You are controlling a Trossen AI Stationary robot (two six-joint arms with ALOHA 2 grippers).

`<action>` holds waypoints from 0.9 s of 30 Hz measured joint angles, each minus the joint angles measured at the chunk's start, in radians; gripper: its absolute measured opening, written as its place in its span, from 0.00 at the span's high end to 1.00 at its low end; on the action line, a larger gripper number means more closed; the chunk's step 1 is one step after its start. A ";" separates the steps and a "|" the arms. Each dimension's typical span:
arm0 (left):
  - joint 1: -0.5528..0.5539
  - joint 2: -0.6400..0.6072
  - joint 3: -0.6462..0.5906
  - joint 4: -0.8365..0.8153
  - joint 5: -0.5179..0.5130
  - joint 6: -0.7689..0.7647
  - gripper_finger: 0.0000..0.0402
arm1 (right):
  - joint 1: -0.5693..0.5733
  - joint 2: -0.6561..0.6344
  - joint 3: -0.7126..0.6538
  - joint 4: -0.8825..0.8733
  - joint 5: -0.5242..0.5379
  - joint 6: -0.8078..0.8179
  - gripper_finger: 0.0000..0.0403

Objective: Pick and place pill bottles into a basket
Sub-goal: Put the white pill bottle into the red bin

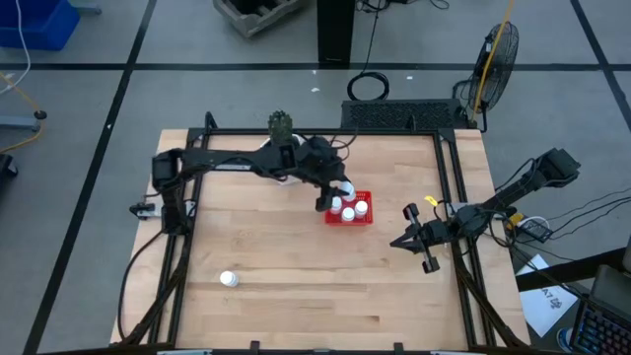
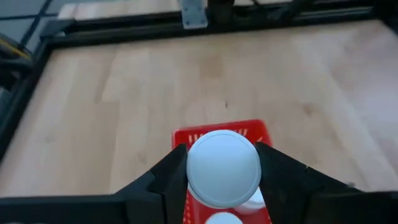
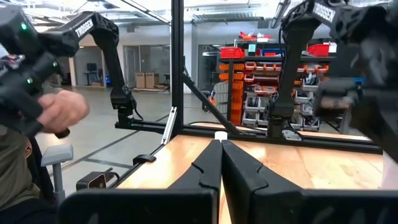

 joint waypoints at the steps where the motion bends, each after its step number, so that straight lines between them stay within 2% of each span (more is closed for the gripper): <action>1: 0.004 0.013 0.000 0.005 0.001 -0.001 0.59 | 0.000 0.000 0.000 0.000 0.000 0.000 0.99; 7: 0.021 0.067 0.000 0.009 0.005 -0.002 0.59 | 0.000 0.000 0.000 0.001 0.000 0.000 0.99; 12: 0.020 0.100 0.000 0.006 0.025 -0.001 0.52 | 0.000 0.000 0.000 0.000 0.000 0.000 0.99; 17: 0.017 0.117 0.000 0.010 0.032 0.007 0.59 | 0.000 0.000 0.000 0.000 0.000 0.000 0.99; 22: 0.016 0.115 0.000 0.017 0.034 0.007 0.59 | 0.000 0.000 0.000 -0.001 0.000 0.000 0.99; 27: 0.017 0.118 0.000 0.017 0.066 0.006 0.52 | 0.000 0.000 0.000 0.000 0.000 0.000 0.99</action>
